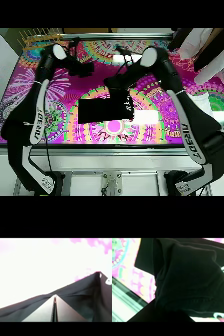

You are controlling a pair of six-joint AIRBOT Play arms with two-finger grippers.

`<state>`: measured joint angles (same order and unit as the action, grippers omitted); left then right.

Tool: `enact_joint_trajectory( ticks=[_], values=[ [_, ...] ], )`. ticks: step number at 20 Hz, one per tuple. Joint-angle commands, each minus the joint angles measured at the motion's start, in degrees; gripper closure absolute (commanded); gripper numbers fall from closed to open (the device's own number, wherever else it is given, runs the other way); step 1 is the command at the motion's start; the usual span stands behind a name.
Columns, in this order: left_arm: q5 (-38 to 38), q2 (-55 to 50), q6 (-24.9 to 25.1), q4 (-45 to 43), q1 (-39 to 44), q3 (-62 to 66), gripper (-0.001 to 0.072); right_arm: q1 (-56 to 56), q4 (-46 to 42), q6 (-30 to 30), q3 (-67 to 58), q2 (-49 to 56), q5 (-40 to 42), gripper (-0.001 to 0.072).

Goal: Fold the clothes and pants, and hang the long-sleeved shirts on hangers.

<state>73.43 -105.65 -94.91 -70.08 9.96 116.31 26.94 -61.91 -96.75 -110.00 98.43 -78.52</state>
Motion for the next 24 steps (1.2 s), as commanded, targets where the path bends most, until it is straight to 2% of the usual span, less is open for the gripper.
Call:
enact_joint_trajectory(
  ticks=[1, 3, 4, 5, 6, 8, 9, 10, 14, 20, 24],
  values=[
    [2.2, 4.4, 0.2, -0.9, -6.3, 0.0, 0.07, 6.2, 0.7, -1.0, 0.0, 5.7, 7.9, 0.0698],
    [3.0, 6.0, 0.6, -0.9, -8.8, 0.0, 0.0701, 9.2, 0.7, -1.0, 0.0, 9.6, 13.5, 0.0695],
    [3.2, 6.7, 0.6, -0.8, -9.7, 0.0, 0.07, 10.6, 0.7, -1.0, 0.0, 11.5, 17.0, 0.0666],
    [3.2, 7.3, 0.6, -0.8, -10.5, 0.0, 0.07, 12.3, 1.1, -1.0, 0.0, 13.6, 21.6, 0.0487],
    [3.1, 7.7, 0.6, -0.8, -11.0, 0.0, 0.07, 13.9, 3.3, -0.2, -0.1, 15.3, 26.6, 0.0336],
    [3.1, 8.2, 0.6, -0.8, -11.6, 0.0, 0.07, 17.1, 12.0, 8.3, -0.1, 17.7, 34.8, 0.0117],
    [3.1, 8.3, 0.7, -1.0, -11.7, 0.0, 0.07, 18.2, 15.6, 14.1, -0.2, 17.8, 36.3, 0.0046],
    [3.1, 8.5, 1.4, -1.0, -11.7, 0.0, 0.07, 18.6, 17.1, 17.6, -0.2, 17.1, 35.6, 0.0049],
    [0.4, 12.2, 3.0, -1.0, -11.6, -3.0, 0.07, 13.6, 11.8, 18.6, 2.2, 11.4, 27.1, 0.0061],
    [-6.8, 26.3, 4.7, -0.9, -9.9, -29.4, 0.07, -6.4, 7.5, 18.3, 25.1, -3.8, 18.8, 0.006],
    [-13.0, 32.5, 4.7, -0.8, -5.9, -43.5, 0.07, -19.6, 9.4, 18.4, 35.3, -5.0, 15.1, 0.0057]
  ],
)
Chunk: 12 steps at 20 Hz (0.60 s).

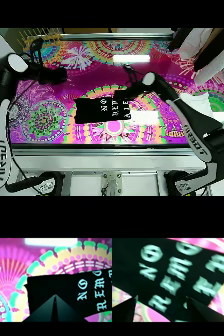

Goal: Fold the clothes and pants, and hang the long-sleeved shirts on hangers.

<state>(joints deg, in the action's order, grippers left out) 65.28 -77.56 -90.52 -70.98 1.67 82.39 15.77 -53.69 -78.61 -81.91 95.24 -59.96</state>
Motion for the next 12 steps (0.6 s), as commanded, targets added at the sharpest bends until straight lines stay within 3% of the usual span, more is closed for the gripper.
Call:
enact_joint_trajectory(
  ticks=[1, 4, 6, 12],
  values=[
    [-5.8, 5.1, 0.3, 0.2, 3.4, -11.5, 0.07, -10.4, 2.9, 0.2, 8.5, -1.0, -2.9, 0.0056],
    [-7.1, 6.2, 0.3, 0.2, 6.0, -14.9, 0.07, -12.3, 8.2, 1.7, 9.0, 3.1, -2.8, 0.0056],
    [-7.2, 6.3, 0.3, 0.2, 7.2, -15.7, 0.07, -11.6, 14.6, 5.6, 9.0, 6.3, -1.9, 0.0057],
    [-8.0, 6.3, 0.1, 0.6, 7.8, -15.7, 0.07, -2.9, 28.5, 11.4, 8.9, 12.2, 5.1, 0.0075]
  ],
)
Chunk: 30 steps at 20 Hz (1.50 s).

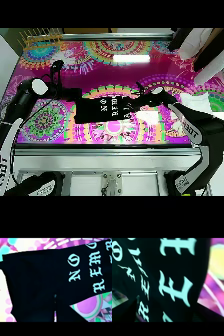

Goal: Fold the clothes and pants, and hang the long-sleeved shirts on hangers.

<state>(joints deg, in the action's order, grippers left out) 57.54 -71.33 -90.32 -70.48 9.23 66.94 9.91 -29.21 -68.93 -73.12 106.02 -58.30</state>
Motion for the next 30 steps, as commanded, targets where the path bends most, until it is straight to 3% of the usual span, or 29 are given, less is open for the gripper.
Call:
enact_joint_trajectory(
  ticks=[1, 2, 4, 7, 10, 13, 21, 28, 30],
  values=[
    [-0.3, 0.1, -0.1, 0.1, 0.2, -0.2, 0.07, 3.8, 4.0, 1.8, 0.1, 1.4, 4.4, 0.0252],
    [-0.3, 0.1, -0.1, 0.1, 0.2, -0.2, 0.07, 4.5, 4.0, 1.8, 0.1, 1.4, 5.2, 0.0469],
    [-0.3, 0.1, -0.1, 0.1, 0.2, -0.2, 0.07, 5.1, 4.0, 5.0, 0.1, 1.2, 5.5, 0.0698],
    [-0.2, 0.1, -0.1, 0.1, 0.2, -0.2, 0.07, 4.1, -0.1, 4.0, -0.1, -1.8, 5.4, 0.07],
    [-0.2, 0.1, -0.1, 0.0, 0.2, -0.2, 0.07, -4.3, -22.7, -9.6, -3.7, -11.6, 1.8, 0.0699],
    [-0.2, 0.1, -0.1, 0.1, 0.2, -0.2, 0.07, -16.3, -32.9, -15.1, -5.2, -20.5, -0.3, 0.0699],
    [-0.3, 0.1, -0.1, 0.1, 0.2, -0.2, 0.07, -45.9, -33.1, -18.1, -5.2, -31.8, -0.7, 0.0699],
    [-0.1, 0.1, -0.1, 0.1, 0.2, -0.2, 0.07, -51.5, -33.2, -18.2, -5.2, -34.7, -4.0, 0.0699],
    [0.0, 0.1, -0.1, 0.1, 0.2, -0.2, 0.07, -51.5, -34.7, -20.6, -5.1, -36.5, -5.9, 0.0699]
  ],
)
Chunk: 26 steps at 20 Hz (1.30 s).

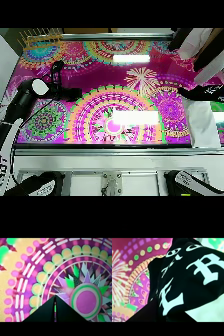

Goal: Fold the clothes and pants, and hang the long-sleeved shirts on hangers.

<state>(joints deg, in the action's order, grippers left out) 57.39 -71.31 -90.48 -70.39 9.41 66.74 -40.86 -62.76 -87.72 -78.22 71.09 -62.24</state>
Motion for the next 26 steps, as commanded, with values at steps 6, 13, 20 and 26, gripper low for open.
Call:
enact_joint_trajectory(
  ticks=[6, 13, 20, 26],
  values=[
    [1.0, 0.0, 0.0, -0.1, 0.0, 0.0, 0.07, -0.6, -17.8, -8.6, 13.3, -8.3, -8.5, 0.0699],
    [1.1, 0.0, 0.0, -0.1, 0.0, 0.0, 0.07, -0.6, -21.9, -8.6, 20.7, -10.0, -10.8, 0.0687],
    [1.0, 0.0, 0.0, -0.1, 0.0, 0.0, 0.07, 3.6, -18.7, -4.2, 20.7, -20.4, -8.7, 0.0253],
    [0.9, 0.0, 0.0, -0.1, 0.0, 0.0, 0.07, 29.4, -7.5, -3.6, 20.7, -24.4, -6.8, 0.0696]
  ],
)
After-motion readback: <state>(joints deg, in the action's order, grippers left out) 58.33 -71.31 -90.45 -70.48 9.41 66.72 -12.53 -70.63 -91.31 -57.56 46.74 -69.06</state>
